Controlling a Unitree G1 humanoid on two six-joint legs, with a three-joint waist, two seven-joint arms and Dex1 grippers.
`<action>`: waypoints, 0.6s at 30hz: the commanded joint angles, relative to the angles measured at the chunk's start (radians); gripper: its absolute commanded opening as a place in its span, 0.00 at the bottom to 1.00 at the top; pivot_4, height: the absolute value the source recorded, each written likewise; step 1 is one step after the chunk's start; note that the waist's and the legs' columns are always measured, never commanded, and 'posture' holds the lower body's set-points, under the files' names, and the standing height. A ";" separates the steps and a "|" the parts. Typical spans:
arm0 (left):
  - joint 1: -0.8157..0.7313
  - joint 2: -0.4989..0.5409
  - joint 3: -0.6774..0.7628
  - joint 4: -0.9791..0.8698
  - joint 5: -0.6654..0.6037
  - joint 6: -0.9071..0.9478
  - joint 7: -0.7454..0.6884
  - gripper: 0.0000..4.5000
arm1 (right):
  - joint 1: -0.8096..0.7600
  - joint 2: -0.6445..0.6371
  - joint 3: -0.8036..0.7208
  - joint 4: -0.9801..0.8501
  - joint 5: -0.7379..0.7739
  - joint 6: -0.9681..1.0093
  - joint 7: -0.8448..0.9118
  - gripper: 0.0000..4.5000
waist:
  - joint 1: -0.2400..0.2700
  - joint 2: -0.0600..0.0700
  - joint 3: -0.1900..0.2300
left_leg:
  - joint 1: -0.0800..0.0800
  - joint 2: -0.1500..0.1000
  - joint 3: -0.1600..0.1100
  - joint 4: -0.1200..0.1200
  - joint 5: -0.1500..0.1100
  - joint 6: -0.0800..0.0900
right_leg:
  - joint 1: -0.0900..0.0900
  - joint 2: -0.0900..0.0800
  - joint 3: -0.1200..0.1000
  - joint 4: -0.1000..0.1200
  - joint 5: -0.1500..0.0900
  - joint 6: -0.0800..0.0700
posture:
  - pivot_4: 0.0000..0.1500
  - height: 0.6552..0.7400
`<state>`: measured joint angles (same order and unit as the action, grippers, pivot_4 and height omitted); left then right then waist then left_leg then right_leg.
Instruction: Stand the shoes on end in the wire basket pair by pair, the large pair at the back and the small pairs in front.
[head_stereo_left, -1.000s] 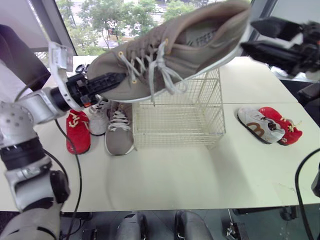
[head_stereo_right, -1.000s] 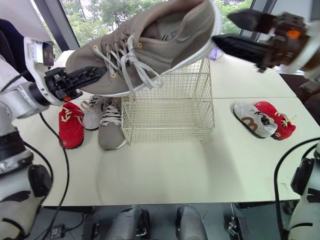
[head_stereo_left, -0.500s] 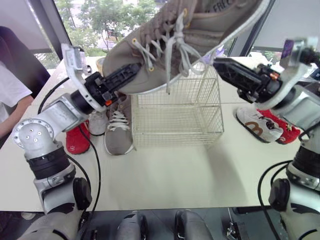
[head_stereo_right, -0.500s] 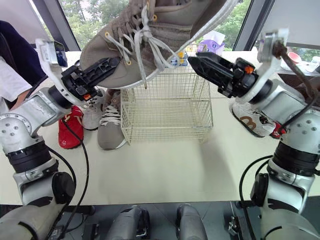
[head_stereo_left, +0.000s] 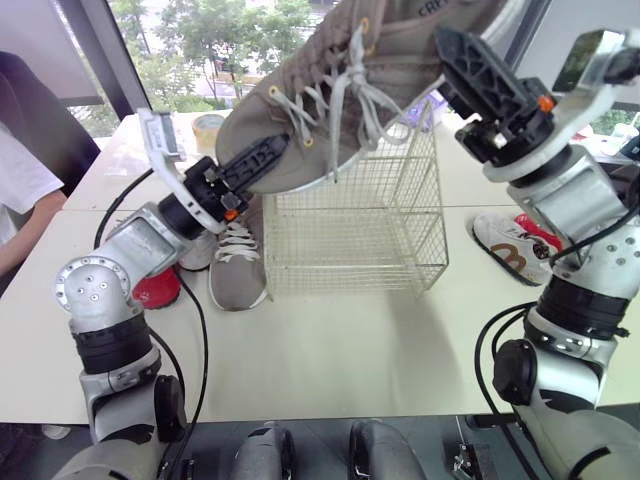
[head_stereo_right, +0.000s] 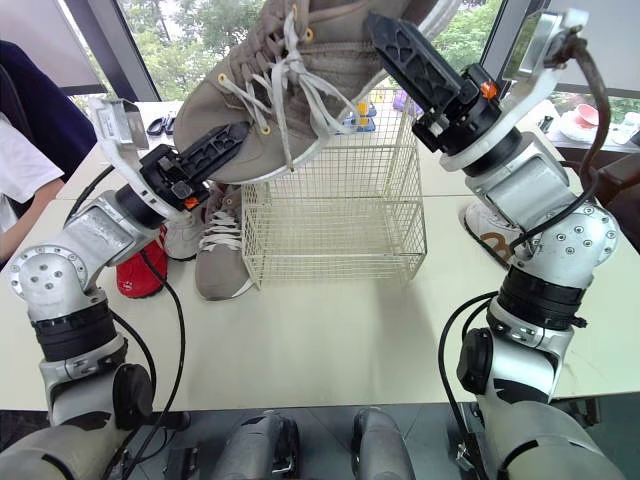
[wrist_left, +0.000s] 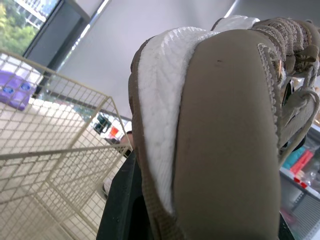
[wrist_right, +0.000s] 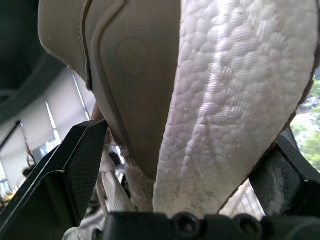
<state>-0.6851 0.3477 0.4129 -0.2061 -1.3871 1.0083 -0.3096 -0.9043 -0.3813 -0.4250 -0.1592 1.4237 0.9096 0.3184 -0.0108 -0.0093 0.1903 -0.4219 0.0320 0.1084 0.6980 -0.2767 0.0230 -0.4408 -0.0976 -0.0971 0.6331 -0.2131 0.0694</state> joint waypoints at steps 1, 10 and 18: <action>-0.006 0.006 -0.046 -0.039 0.005 -0.024 0.014 0.16 | -0.050 0.026 0.060 -0.062 0.058 -0.010 -0.027 0.98 | 0.001 0.000 0.000 | 0.000 0.000 0.000 0.000 0.000 0.000 | 0.000 0.000 0.000 0.000 0.000 0.000 | 1.00 1.00; 0.010 -0.005 -0.089 -0.081 -0.009 -0.063 0.035 0.16 | -0.087 0.059 0.141 -0.047 -0.008 -0.050 -0.040 0.87 | 0.000 0.000 0.000 | 0.000 0.000 0.000 0.000 -0.001 0.002 | 0.000 0.000 0.000 0.000 0.000 0.000 | 1.00 1.00; 0.026 0.005 -0.098 -0.103 -0.032 -0.085 0.067 0.16 | -0.113 0.046 0.136 -0.019 -0.050 -0.063 -0.038 0.39 | -0.001 0.000 0.000 | -0.001 0.000 0.000 0.000 -0.001 0.002 | 0.000 0.000 0.000 -0.001 0.000 0.000 | 1.00 1.00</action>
<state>-0.6554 0.3444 0.3703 -0.2536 -1.4137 0.9126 -0.2563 -0.9552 -0.3422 -0.3373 -0.1429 1.3474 0.8347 0.2576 -0.0113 -0.0092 0.1904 -0.4225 0.0320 0.1083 0.6977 -0.2782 0.0256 -0.4411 -0.0975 -0.0973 0.6323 -0.2131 0.0694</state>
